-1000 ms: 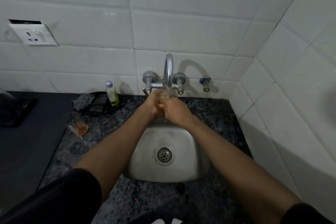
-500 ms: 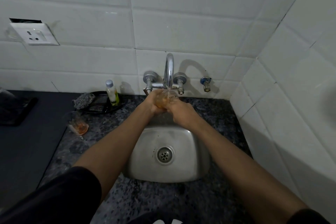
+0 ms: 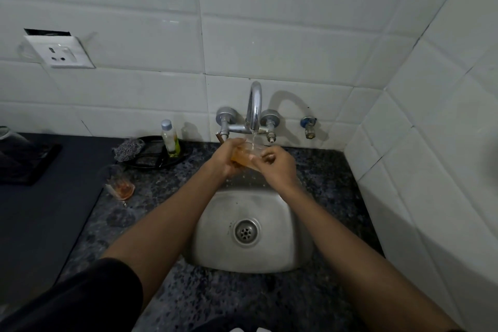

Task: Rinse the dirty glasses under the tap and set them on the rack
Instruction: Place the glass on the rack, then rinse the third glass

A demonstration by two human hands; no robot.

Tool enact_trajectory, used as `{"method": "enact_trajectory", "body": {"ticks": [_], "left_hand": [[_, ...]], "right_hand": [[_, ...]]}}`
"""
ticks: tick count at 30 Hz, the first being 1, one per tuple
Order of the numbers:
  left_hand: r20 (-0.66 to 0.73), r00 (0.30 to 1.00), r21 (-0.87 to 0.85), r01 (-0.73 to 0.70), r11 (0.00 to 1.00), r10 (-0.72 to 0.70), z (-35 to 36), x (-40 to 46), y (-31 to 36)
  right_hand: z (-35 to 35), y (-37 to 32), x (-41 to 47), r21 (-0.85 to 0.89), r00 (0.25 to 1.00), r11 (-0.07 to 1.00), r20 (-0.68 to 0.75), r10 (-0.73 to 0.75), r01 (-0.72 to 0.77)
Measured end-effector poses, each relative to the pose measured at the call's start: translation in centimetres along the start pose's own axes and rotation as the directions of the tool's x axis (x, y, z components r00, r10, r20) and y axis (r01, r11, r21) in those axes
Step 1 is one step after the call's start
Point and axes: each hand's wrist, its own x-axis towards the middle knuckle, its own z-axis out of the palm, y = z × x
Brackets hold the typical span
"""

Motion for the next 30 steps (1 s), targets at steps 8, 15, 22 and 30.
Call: {"method": "enact_trajectory", "body": {"ticks": [8,15,22,30], "left_hand": [[-0.049,0.974,0.183,-0.207,0.961,0.219,-0.8,0.1,-0.7],[0.165,0.932,0.263,-0.356,0.897,0.322,0.3,-2.7,1.2],[0.321,0.889,0.205,-0.402,0.892,0.327,-0.1,-4.0,2.7],[0.342,0.865,0.17,-0.44,0.882,0.366,-0.4,-4.1,2.9]], "right_hand": [[0.6,1.3,0.0,-0.111,0.967,0.991,0.232,0.105,-0.081],[1.2,1.2,-0.7,0.061,0.964,0.995,0.258,0.066,-0.084],[1.2,-0.5,-1.0,0.117,0.982,0.992,0.173,-0.069,0.05],[1.2,-0.7,-0.1,0.117,0.959,0.988,0.254,-0.126,0.099]]}}
